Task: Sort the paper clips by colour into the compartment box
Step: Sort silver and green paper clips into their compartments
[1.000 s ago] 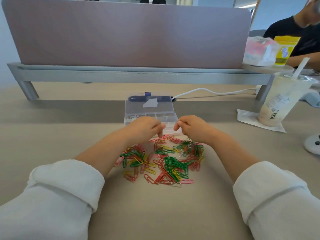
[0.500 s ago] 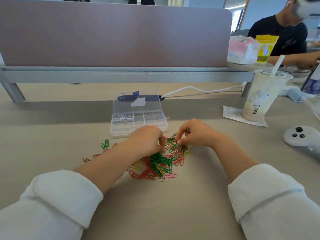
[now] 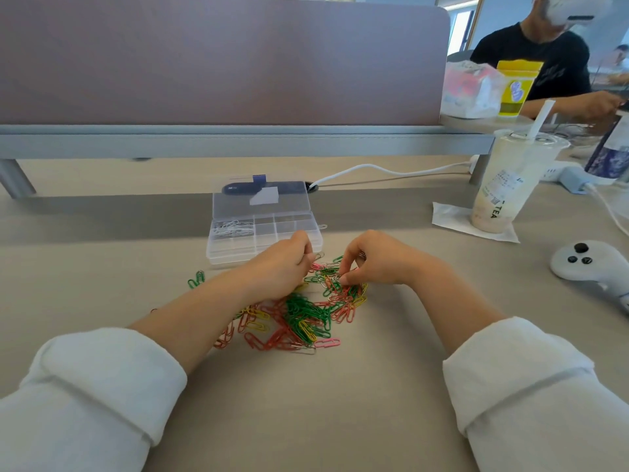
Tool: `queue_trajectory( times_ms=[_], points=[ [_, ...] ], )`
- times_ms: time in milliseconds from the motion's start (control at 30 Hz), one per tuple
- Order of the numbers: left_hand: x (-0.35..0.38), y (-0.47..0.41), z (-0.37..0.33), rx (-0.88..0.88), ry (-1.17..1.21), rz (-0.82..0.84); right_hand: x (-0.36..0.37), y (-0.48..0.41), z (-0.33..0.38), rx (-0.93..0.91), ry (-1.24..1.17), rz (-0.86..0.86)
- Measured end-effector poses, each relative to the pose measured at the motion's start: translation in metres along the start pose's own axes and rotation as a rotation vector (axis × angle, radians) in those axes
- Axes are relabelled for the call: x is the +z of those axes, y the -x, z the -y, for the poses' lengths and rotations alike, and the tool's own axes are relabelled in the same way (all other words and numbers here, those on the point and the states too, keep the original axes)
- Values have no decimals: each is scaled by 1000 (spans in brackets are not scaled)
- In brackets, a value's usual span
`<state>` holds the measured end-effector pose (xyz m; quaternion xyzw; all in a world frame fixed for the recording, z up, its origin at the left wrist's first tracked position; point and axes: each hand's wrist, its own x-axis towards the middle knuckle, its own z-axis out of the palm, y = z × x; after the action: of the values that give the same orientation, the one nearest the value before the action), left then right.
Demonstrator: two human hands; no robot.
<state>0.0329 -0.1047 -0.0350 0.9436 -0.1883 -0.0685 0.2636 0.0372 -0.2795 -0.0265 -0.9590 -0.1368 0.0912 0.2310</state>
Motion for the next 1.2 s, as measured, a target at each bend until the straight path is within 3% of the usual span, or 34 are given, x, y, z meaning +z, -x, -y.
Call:
queue_trajectory(
  times_ms=[200,367,600,1200],
  points=[
    [5,-1,4,70,84,-46,-2,-2,-1,-28,-67,-118],
    [4,-4,7,102,126,-65,-1,1,1,-30,7,-10],
    [8,-4,8,108,176,-79,2,-2,2,-20,63,-5],
    [-4,-2,9,132,-505,-71,3,-2,1,-36,101,29]
  ],
)
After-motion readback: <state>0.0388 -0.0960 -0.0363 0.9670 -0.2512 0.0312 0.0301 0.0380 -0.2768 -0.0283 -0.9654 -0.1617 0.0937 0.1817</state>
